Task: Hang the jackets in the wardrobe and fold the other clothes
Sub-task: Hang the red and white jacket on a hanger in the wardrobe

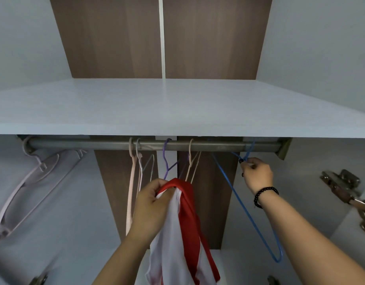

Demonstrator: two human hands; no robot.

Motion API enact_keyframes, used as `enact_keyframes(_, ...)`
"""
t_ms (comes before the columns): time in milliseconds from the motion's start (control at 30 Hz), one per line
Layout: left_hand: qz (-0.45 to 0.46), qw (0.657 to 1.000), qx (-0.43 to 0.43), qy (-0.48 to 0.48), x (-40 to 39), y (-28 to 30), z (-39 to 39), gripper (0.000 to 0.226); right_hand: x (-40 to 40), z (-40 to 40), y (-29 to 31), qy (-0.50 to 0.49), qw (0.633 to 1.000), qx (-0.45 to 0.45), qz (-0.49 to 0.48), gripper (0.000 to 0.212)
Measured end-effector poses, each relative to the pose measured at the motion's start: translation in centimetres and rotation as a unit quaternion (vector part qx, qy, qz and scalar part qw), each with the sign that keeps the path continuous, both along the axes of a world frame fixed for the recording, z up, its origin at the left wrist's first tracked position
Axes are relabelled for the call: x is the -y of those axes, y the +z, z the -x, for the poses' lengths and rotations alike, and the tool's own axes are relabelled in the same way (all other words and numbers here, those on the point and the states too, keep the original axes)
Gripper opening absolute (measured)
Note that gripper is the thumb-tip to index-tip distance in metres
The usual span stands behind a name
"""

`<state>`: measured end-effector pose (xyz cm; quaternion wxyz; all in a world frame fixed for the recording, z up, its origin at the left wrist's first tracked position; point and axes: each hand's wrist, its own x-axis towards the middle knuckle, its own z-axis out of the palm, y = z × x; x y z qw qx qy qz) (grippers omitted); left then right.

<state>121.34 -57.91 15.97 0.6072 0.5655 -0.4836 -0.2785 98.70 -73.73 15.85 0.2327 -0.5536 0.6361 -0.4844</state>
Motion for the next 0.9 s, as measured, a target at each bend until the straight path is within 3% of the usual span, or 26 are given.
enact_keyframes(100, 0.013, 1.000, 0.000, -0.001, -0.8, 0.6, -0.2, 0.025, -2.0, -0.2, 0.5, 0.002, 1.000, -0.006, 0.006, 0.015)
enact_keyframes(233, 0.035, 0.999, -0.014, 0.006, -2.6, 1.3, -0.8, 0.020, -5.2, -0.5, 0.6, -0.007, 0.999, -0.034, -0.005, 0.030)
enact_keyframes(533, 0.010, 0.999, -0.026, -0.020, -10.1, 0.4, -4.6, 0.025, -16.3, -2.6, 0.6, 0.013, 0.999, -0.035, -0.020, 0.025)
enact_keyframes(633, -0.032, 0.999, -0.014, -0.016, -12.9, -0.5, -6.4, 0.023, -20.9, -3.4, -0.1, 0.008, 0.999, -0.019, -0.036, 0.014)
enact_keyframes(767, -0.116, 0.993, -0.006, -0.015, -16.1, -1.9, -7.9, 0.020, -27.3, -3.8, -1.8, 0.002, 0.999, 0.011, -0.042, 0.026)
enact_keyframes(900, -0.148, 0.989, 0.006, 0.011, -18.7, -2.5, -8.8, 0.024, -32.7, -3.6, -2.0, 0.011, 0.999, 0.025, -0.038, 0.023)
